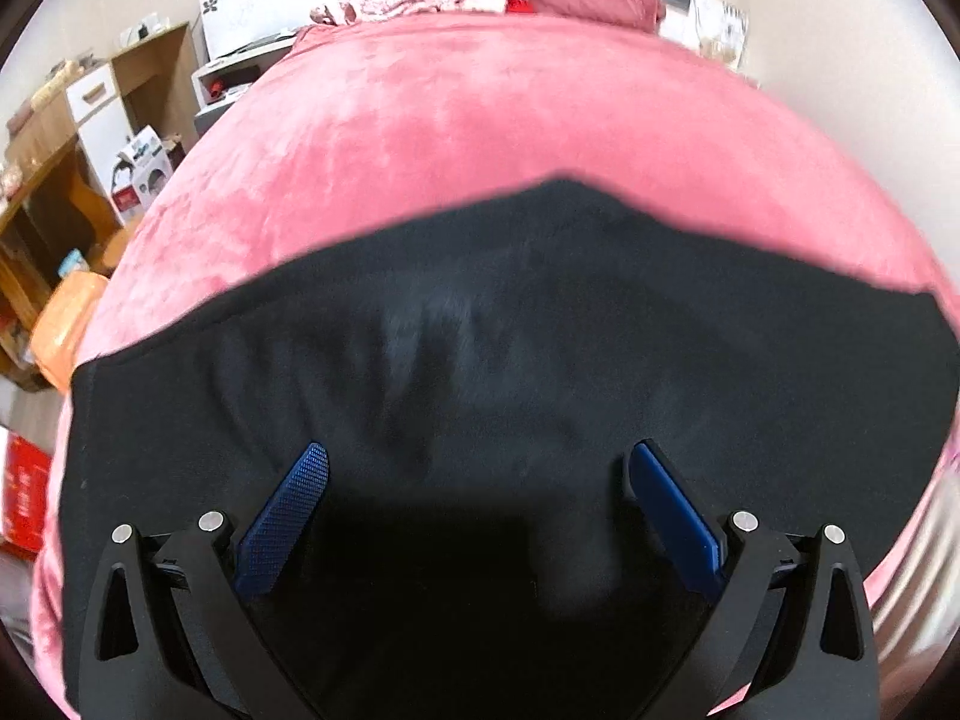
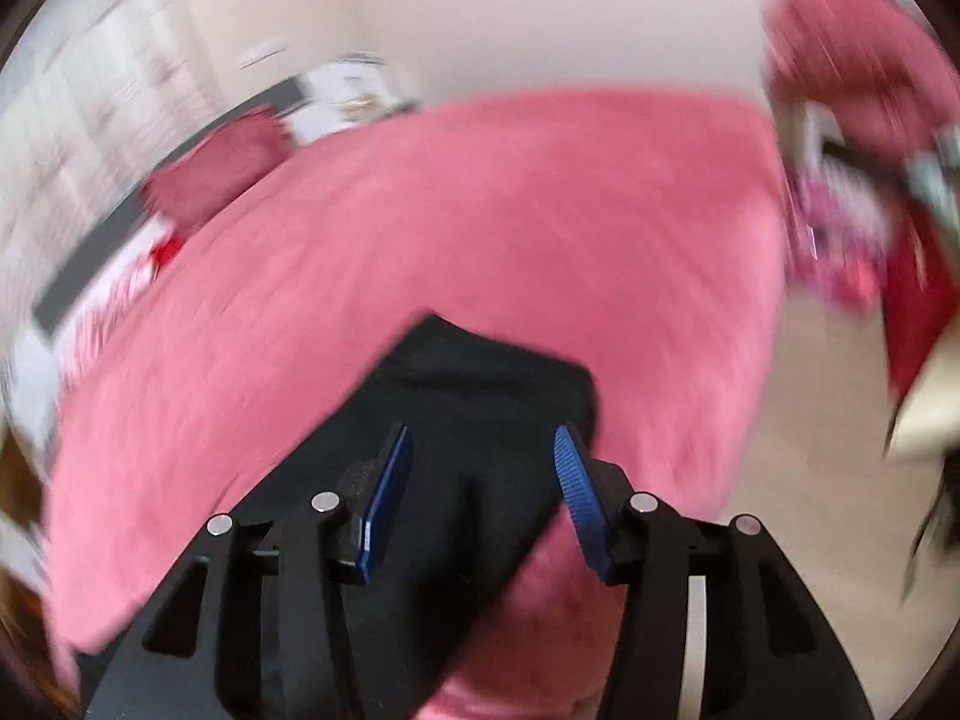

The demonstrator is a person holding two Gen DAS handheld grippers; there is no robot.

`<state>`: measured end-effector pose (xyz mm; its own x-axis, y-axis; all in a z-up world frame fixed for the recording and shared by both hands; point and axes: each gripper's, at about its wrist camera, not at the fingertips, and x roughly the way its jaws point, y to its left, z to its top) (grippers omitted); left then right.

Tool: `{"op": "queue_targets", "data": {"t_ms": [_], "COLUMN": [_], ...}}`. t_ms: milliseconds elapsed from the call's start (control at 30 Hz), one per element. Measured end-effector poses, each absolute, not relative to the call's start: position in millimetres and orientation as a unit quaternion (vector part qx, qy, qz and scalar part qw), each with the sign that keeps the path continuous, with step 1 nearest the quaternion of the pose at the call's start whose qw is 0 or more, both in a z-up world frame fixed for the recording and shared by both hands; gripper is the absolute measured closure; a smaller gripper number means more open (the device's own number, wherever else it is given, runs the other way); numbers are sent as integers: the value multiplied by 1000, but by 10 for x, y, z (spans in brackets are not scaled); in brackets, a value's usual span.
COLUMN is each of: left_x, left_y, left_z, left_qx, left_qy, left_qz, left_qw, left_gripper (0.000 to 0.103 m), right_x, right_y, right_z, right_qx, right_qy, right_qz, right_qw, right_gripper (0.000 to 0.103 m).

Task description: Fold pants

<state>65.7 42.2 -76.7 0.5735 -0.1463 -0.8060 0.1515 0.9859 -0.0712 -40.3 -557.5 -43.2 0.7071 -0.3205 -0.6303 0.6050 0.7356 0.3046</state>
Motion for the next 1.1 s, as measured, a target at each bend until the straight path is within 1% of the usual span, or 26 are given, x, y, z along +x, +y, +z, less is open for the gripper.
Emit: {"op": "queue_targets", "data": {"t_ms": [67,100,133,167,200,233,267,400,533,667,733,867,967,1000,1067,1100], "left_x": [763,811,878,939,1023,1087,1125,1363,1676,1784,1775,1674,1608,1579,1493,1427], "left_y": [367,341,304,268,218,177,156,114,101,102,133,175,189,196,204,223], "left_z": [-663,-637,-614,-598,-598,-614,-624,-698,-880,-949,-983,-1003,-986,-983,-977,-984], "left_qx": [-16,-18,-17,-13,-2,9,15,18,21,29,28,21,19,19,22,23], "left_qy": [441,438,436,434,434,437,437,440,461,449,436,411,409,412,416,417], "left_qz": [-88,-89,-88,-84,-79,-75,-72,-67,-63,-56,-56,-66,-71,-73,-74,-72], "left_qw": [893,894,895,897,897,896,896,895,885,891,898,909,909,908,906,906], "left_gripper": [4,4,7,20,28,35,35,35,35,22,17,16,14,14,9,8], "right_x": [-145,-55,57,167,235,294,323,398,455,492,515,590,557,518,428,351], "right_y": [-5328,-5257,-5177,-5118,-5114,-5077,-5056,-4968,-5045,-5084,-5073,-5011,-5074,-5108,-5110,-5093], "right_z": [-414,-454,-507,-565,-616,-668,-703,-924,-957,-1003,-1015,-1000,-992,-972,-916,-891], "right_qx": [185,169,155,152,153,153,155,150,158,176,180,169,192,209,223,228], "right_qy": [302,313,327,340,348,358,363,383,382,373,363,358,356,360,366,364], "right_qz": [-230,-221,-210,-200,-197,-197,-198,-204,-205,-204,-208,-218,-209,-203,-191,-184], "right_qw": [907,908,908,906,904,900,897,888,887,888,890,892,890,886,883,884], "right_gripper": [55,60,69,72,73,73,73,72,72,71,71,70,70,68,55,45]}}
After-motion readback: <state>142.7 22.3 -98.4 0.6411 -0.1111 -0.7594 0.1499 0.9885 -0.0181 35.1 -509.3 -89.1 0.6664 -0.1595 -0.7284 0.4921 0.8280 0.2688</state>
